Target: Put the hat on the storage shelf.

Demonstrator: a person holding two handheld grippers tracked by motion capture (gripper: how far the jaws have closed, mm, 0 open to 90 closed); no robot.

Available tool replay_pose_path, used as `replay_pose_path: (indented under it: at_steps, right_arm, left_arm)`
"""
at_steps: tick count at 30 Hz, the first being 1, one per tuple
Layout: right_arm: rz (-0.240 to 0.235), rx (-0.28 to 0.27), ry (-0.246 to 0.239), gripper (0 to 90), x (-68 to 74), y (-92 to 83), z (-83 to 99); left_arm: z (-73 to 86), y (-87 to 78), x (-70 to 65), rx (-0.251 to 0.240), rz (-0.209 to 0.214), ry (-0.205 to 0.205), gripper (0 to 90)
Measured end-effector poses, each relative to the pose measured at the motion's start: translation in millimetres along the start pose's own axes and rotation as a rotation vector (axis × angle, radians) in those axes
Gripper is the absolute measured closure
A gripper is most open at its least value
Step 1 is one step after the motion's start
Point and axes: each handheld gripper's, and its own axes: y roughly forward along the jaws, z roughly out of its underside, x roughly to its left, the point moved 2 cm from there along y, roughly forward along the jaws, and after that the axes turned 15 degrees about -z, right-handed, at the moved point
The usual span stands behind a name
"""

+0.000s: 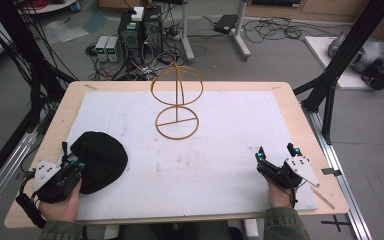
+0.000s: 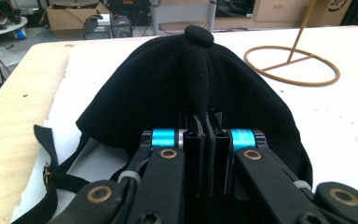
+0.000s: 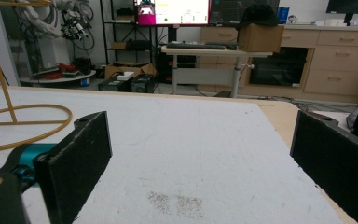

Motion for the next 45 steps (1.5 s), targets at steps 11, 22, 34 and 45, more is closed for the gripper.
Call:
replay_pose_path:
  at_steps: [11, 22, 34, 45]
  right_arm:
    - [-0.004, -0.001, -0.001, 4.3, -1.1, -1.6, 0.2]
    - [-0.013, 0.003, 0.005, 4.3, -0.3, -0.9, 0.3]
    - [-0.006, -0.004, 0.006, 4.4, -1.3, -1.3, -0.2]
    - [-0.007, -0.003, 0.002, 4.4, -1.8, 0.1, -0.1]
  left_arm:
    - [-3.1, -3.4, 3.8, -0.048, -0.003, -0.044, 87.5]
    - [-10.5, -9.2, 1.8, -0.156, 0.007, -0.061, 87.5]
    - [-21.5, -17.9, -0.8, -0.271, 0.031, -0.066, 87.5]
    - [-50.8, -12.8, -16.3, -0.333, 0.08, -0.035, 87.5]
